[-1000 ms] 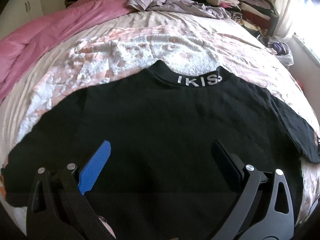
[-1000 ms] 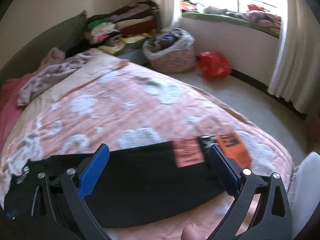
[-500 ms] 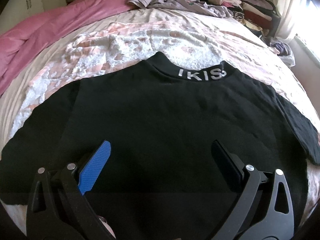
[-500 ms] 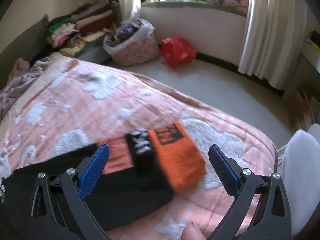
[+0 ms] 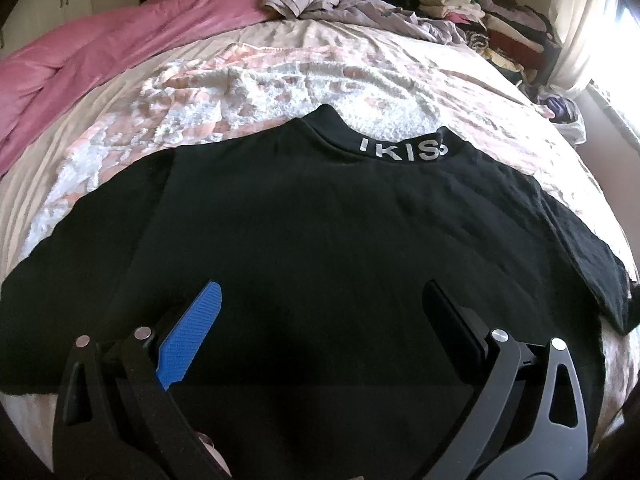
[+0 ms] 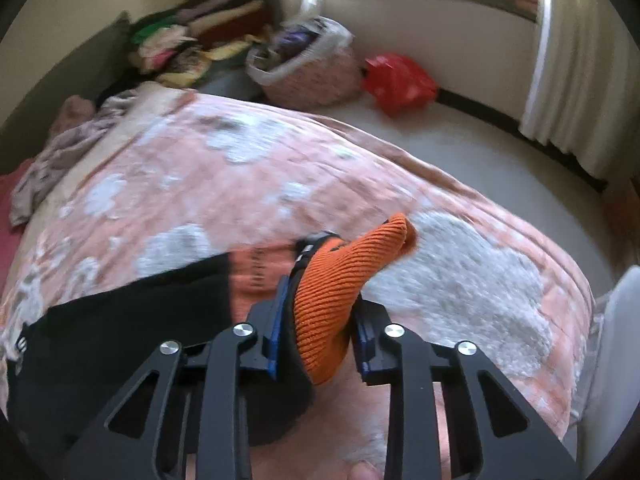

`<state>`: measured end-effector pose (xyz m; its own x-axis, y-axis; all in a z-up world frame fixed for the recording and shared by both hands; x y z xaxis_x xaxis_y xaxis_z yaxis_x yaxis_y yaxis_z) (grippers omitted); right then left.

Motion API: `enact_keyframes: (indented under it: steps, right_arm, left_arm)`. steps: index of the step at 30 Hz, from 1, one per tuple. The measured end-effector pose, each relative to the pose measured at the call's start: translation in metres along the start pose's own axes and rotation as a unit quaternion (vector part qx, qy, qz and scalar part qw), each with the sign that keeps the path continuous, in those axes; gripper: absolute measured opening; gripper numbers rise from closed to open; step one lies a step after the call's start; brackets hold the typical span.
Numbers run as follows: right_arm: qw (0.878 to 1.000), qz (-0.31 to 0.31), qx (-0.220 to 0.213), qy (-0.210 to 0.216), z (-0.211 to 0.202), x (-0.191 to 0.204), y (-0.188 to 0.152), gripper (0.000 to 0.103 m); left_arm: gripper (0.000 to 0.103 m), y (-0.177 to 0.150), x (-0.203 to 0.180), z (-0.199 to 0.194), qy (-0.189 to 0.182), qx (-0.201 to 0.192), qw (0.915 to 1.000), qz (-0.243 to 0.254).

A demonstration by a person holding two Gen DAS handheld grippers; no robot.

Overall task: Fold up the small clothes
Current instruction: 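Lift the sleeve with the right tool and carry it across the shirt body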

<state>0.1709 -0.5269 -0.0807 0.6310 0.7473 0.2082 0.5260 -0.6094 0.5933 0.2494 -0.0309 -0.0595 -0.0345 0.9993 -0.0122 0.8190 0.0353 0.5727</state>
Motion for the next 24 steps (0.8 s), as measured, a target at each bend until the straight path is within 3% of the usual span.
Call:
enact_keyframes:
  steps: [5,9,17,24]
  right_arm:
    - [0.995,-0.029,-0.032,0.087,-0.032,0.031,0.003,0.024]
    - [0.982,-0.063,-0.051,0.17,-0.064,0.071,0.004,0.023]
    - [0.934,-0.166,-0.046,0.312,-0.13,0.171,-0.017,0.023]
    - [0.896,-0.257,-0.028,0.36,-0.16,0.248,-0.058,0.023]
  left_arm:
    - [0.095,-0.001,0.002,-0.01,-0.002,-0.006,1.0,-0.001]
    - [0.095,-0.001,0.007,-0.019,-0.008,-0.008,0.9999,-0.008]
    - [0.095,-0.005,0.019,-0.032,-0.023,-0.009,0.9994,-0.026]
    - [0.095,-0.009,0.047,-0.043,-0.061,-0.008,0.9946,-0.083]
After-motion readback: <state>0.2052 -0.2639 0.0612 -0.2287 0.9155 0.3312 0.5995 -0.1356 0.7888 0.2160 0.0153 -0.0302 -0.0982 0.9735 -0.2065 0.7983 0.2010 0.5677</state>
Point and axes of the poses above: each gripper's, at about its wrist camera, not at the fingertips, and z roughly the way its jaws point, x to its left, y to its top, the point moved 1 cm from there along z, roughly the way its jaws point, and after that the axes turned 4 degrees about y, right-handed, at the moved point
